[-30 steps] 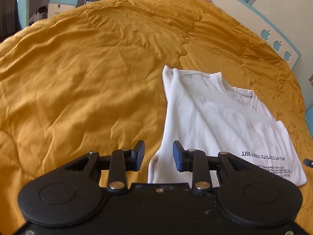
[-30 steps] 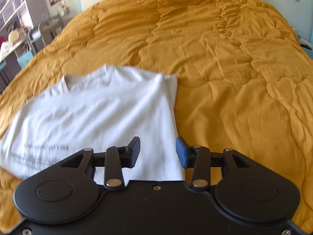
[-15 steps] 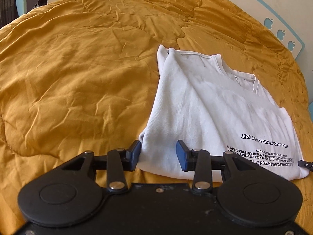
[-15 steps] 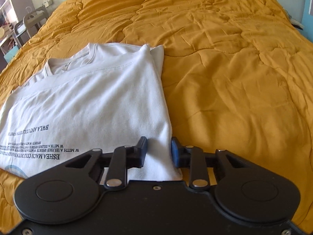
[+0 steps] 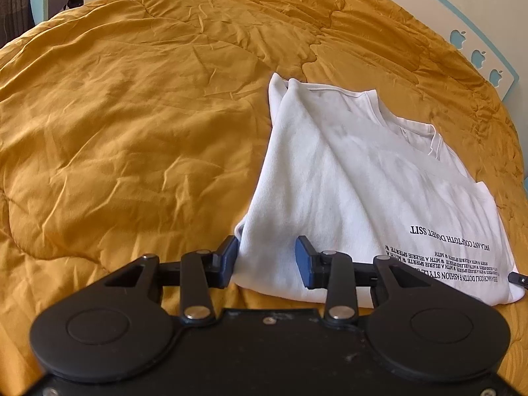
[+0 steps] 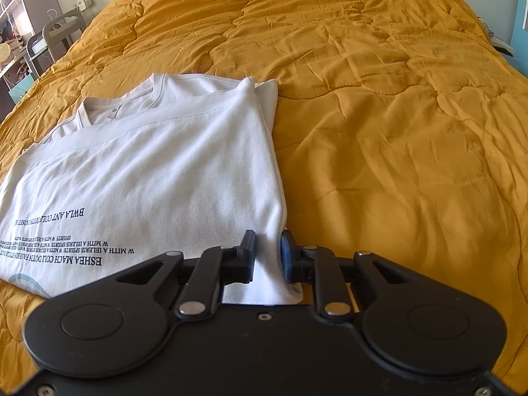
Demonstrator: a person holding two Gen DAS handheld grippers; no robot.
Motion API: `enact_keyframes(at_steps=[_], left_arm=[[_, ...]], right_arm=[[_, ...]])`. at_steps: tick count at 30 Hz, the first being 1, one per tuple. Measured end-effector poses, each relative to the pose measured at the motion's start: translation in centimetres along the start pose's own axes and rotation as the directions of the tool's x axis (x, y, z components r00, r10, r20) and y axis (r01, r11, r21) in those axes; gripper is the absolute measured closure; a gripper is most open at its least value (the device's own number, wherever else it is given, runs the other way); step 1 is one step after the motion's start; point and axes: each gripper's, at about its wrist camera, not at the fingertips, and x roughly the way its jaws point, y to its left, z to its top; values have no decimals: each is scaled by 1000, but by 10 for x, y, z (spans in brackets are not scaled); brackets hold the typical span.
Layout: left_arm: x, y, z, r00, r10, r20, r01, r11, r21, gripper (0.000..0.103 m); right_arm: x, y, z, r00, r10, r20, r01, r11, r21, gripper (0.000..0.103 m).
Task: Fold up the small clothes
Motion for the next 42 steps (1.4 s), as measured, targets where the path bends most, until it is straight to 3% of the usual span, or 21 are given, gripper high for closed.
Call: enact_keyframes(at_steps=[3,6,9,11,18,21,23,25,29,32,35,39,42], left_arm=[[0,-1,-1,999,41,1,-42,999,17,91],[-4,5,1,999,37,12,-37,999,-17,95],[0,4,-1,998,56,-1,-56,997,52,95],[7,3,-4,998,68,-9,-67,993,99,93],[-14,2,0,998,50,33,-53,995,87,90],[-41,-9,5,994,1,111,-14,993,115,71],[-52,-21,9,988,-33,151,14,992,129,67],[-52,-35,12,983,-107,148,88,988,129,63],[-28,-63,6,979,-182,88,167,974,154,58],[-2,-71,-5,989,-143,23,138,979,151,58],[18,-60,-16,993,-115,-34,118,988,103,58],[20,-47,-27,988,-157,-4,156,983,95,57],[21,-47,-27,986,-165,10,164,984,62,54]], right_arm=[[0,1,-1,1000,-28,1,28,1000,-5,96],[-4,-1,0,997,-76,11,76,997,0,99],[1,-7,-3,995,-97,-16,97,995,5,99],[6,-8,-6,995,-93,-25,93,996,-7,99],[1,-5,-4,995,-97,-29,97,995,-9,95],[-22,6,3,996,-76,49,77,997,-31,91],[-37,20,7,995,-16,99,21,998,-59,89],[-48,37,8,989,77,126,-67,995,-77,88],[-42,71,1,976,201,86,-189,973,-131,85],[-25,82,-7,982,187,22,-182,974,-135,85],[-13,71,-16,993,117,-11,-118,987,-110,85],[-4,36,-30,998,50,-46,-52,998,-36,85],[-2,23,-33,995,71,-64,-71,997,3,85]])
